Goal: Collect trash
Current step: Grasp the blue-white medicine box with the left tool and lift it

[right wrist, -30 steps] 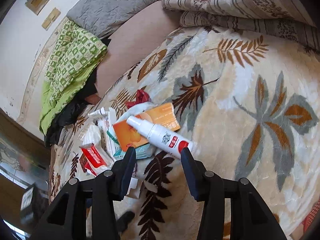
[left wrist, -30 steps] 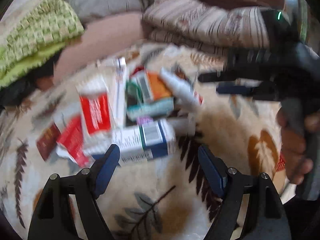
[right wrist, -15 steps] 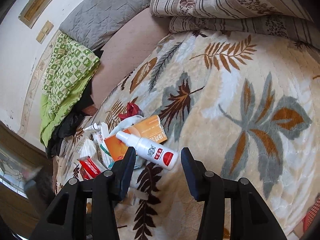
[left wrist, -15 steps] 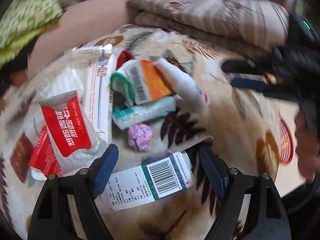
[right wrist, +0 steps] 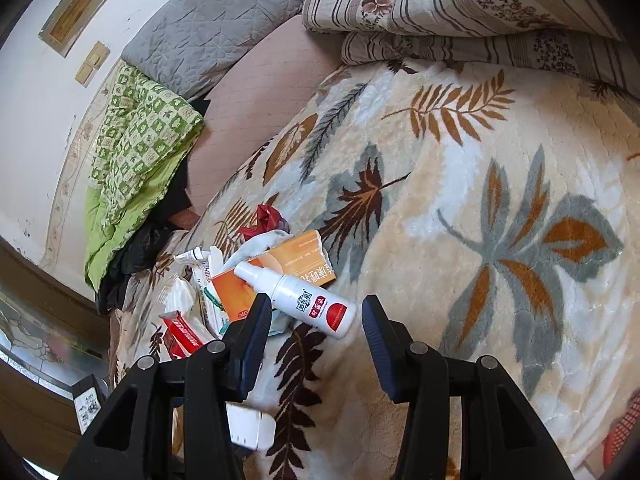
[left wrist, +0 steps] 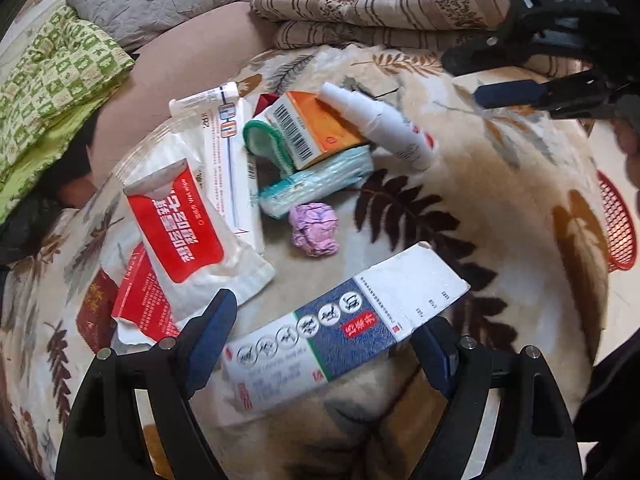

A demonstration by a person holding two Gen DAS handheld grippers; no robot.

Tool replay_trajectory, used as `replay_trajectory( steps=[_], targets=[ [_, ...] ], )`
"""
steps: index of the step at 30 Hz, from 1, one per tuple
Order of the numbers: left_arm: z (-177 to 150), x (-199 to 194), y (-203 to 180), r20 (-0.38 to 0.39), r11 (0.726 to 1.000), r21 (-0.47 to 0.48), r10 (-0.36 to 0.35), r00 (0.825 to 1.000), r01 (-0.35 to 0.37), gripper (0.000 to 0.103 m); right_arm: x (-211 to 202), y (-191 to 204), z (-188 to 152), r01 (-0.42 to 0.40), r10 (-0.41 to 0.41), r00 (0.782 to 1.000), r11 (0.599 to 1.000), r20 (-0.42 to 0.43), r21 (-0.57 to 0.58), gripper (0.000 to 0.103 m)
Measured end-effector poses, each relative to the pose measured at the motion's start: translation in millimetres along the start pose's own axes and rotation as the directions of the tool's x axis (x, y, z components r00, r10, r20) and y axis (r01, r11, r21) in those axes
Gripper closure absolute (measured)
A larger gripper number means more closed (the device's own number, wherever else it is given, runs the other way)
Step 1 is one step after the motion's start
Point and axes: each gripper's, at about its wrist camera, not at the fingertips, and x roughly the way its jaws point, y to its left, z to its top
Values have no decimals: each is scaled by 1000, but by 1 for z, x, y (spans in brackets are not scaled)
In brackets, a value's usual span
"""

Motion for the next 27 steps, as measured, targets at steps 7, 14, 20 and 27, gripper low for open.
replay_trajectory(
  steps=[7, 14, 20, 27],
  targets=[
    [2, 6, 0, 12, 998, 20, 54, 998, -55, 26, -1, -3, -1, 14, -14, 1000, 1000, 3, 9, 52],
    [6, 6, -8, 26, 995, 34, 96, 995, -97, 58, 4, 4, -3, 22, -22, 1000, 1000, -4, -19, 52],
    [9, -6, 10, 60, 994, -77, 85, 995, -80, 65, 4, 3, -3, 28, -28, 1000, 999, -3, -17, 52],
    [6, -9, 52, 46, 958, -276, 92, 995, -76, 64, 4, 2, -2, 30, -30, 1000, 999, -3, -21, 52]
  ],
)
